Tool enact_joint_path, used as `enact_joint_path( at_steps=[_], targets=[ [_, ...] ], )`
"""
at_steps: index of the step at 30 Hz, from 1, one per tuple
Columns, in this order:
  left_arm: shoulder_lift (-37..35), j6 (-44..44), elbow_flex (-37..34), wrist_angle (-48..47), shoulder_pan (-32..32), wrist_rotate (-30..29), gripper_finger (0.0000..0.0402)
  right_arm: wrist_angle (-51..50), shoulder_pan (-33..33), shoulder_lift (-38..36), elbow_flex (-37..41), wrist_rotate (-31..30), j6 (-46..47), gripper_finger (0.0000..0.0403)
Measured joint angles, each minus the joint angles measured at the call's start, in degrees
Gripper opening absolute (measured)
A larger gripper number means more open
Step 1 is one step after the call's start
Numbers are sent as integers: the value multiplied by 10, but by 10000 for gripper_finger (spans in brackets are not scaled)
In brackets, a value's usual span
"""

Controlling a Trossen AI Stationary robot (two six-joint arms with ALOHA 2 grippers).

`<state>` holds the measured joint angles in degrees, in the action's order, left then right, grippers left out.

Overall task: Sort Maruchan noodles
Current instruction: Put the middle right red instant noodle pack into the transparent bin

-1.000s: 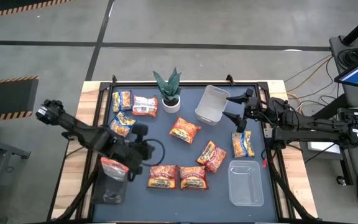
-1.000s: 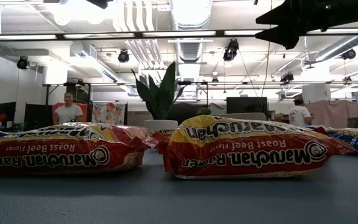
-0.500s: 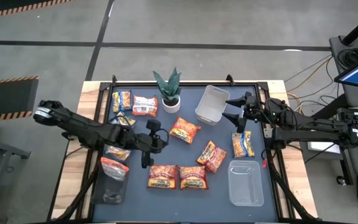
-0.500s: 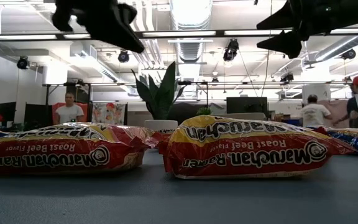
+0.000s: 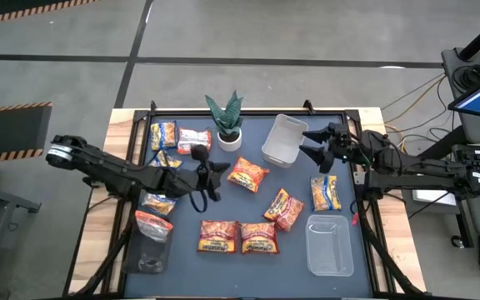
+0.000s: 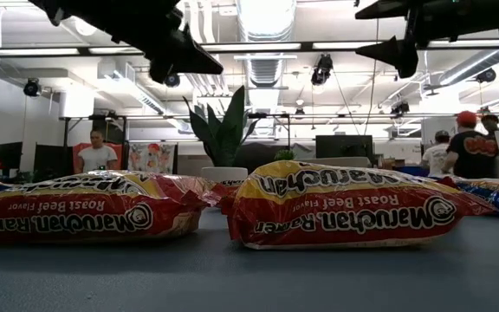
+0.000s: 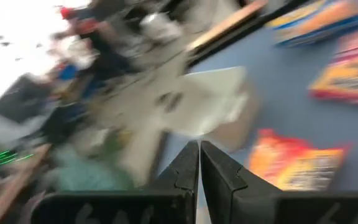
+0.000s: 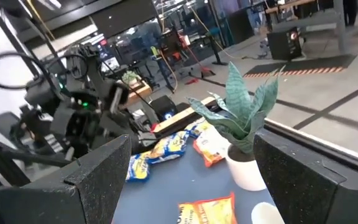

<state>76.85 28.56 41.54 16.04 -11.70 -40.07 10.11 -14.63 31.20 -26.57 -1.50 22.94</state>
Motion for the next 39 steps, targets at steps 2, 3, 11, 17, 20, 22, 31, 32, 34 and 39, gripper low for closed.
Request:
enact_joint_path(
  at_steps=[2, 3, 11, 17, 20, 22, 31, 32, 34, 39],
  targets=[
    [-1, -34, 0, -29, 0, 114, 0, 0, 0, 1, 0, 0, -5, 328],
    [-1, -47, 0, -49, 0, 183, 0, 0, 0, 1, 0, 0, -5, 328],
    [0, -81, 16, -116, 22, 222, 0, 30, 0, 19, -2, -2, 103, 328],
    [2, -93, 18, -125, 34, 144, 0, 29, 17, 106, -37, -18, 101, 328],
    [1, -92, 18, -155, 49, 270, 0, 26, 21, 148, -69, -22, 95, 328],
    [2, -90, 18, -156, 74, 379, 0, 19, 22, 170, -93, -22, 95, 328],
    [18, -65, 18, -162, 181, 466, 0, -104, 48, 245, -184, -21, 119, 328],
    [21, -65, 18, -161, 188, 465, 0, -114, 53, 253, -188, -21, 129, 328],
    [32, -64, 18, -152, 197, 466, 0, -134, 62, 267, -195, -20, 155, 328],
    [77, -65, 18, -115, 207, 466, 0, -195, 89, 307, -213, -20, 228, 328]
  ],
)
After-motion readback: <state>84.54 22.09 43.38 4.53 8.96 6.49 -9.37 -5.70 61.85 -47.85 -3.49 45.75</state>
